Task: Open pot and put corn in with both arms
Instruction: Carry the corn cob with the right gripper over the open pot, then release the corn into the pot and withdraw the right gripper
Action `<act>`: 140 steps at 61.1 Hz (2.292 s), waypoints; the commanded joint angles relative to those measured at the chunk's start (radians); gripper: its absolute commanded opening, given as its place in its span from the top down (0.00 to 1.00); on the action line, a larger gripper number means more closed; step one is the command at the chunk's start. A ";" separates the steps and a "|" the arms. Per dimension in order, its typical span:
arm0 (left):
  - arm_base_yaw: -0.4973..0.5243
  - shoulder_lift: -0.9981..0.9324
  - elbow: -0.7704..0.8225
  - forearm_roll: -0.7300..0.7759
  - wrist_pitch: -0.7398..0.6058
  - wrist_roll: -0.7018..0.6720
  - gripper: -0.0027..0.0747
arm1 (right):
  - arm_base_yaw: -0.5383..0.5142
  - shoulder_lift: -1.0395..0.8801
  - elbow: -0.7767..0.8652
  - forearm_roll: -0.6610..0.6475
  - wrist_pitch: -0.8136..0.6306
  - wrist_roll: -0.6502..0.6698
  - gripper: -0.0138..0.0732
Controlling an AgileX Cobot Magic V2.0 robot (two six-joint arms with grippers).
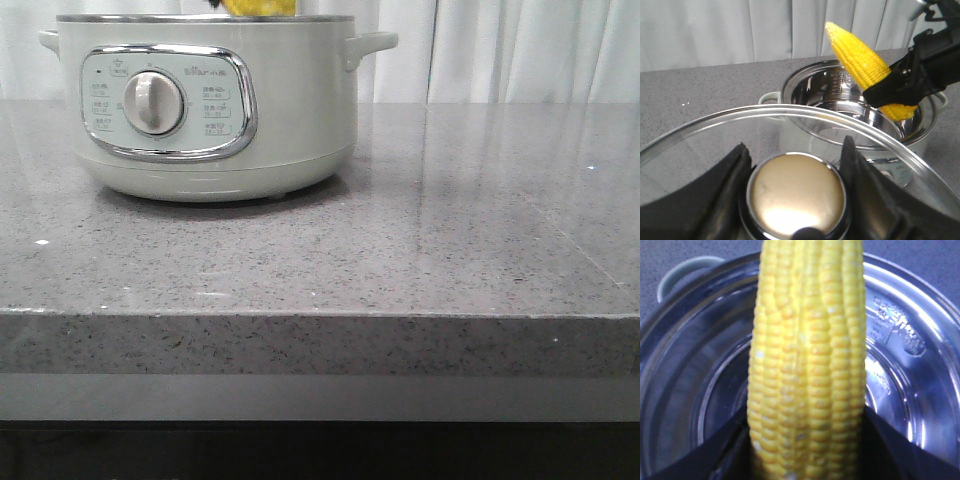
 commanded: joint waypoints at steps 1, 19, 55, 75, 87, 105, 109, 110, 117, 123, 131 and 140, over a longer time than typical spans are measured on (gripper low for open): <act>0.000 -0.004 -0.037 -0.007 -0.142 -0.006 0.64 | -0.001 -0.039 -0.030 0.005 -0.074 -0.007 0.49; 0.000 -0.004 -0.037 -0.007 -0.142 -0.006 0.64 | -0.001 -0.001 -0.030 0.004 -0.063 -0.007 0.48; 0.000 -0.004 -0.037 -0.007 -0.142 -0.006 0.64 | -0.004 -0.038 -0.030 0.005 -0.039 0.012 0.14; 0.000 -0.004 -0.037 -0.007 -0.142 -0.006 0.64 | -0.015 -0.266 0.049 -0.035 0.025 0.012 0.14; 0.000 -0.004 -0.037 -0.007 -0.142 -0.006 0.64 | -0.015 -0.499 0.315 -0.085 -0.027 0.012 0.14; 0.000 -0.004 -0.037 -0.007 -0.142 -0.006 0.64 | -0.015 -0.833 0.711 -0.102 -0.102 0.012 0.14; 0.000 -0.004 -0.037 -0.007 -0.142 -0.006 0.64 | -0.015 -0.907 0.779 -0.102 -0.112 0.012 0.14; 0.000 -0.004 -0.037 -0.007 -0.142 -0.006 0.64 | -0.015 -0.921 0.801 -0.102 -0.113 0.012 0.14; 0.000 -0.004 -0.037 -0.007 -0.142 -0.006 0.64 | -0.015 -1.034 0.912 -0.102 -0.113 0.012 0.14; 0.000 -0.004 -0.037 -0.007 -0.142 -0.006 0.64 | -0.015 -1.133 1.009 -0.102 -0.113 0.012 0.14; 0.000 -0.004 -0.037 -0.007 -0.142 -0.006 0.64 | -0.015 -1.241 1.102 -0.102 -0.112 0.012 0.14; 0.000 -0.004 -0.037 -0.007 -0.142 -0.006 0.64 | -0.015 -1.329 1.179 -0.102 -0.112 0.012 0.14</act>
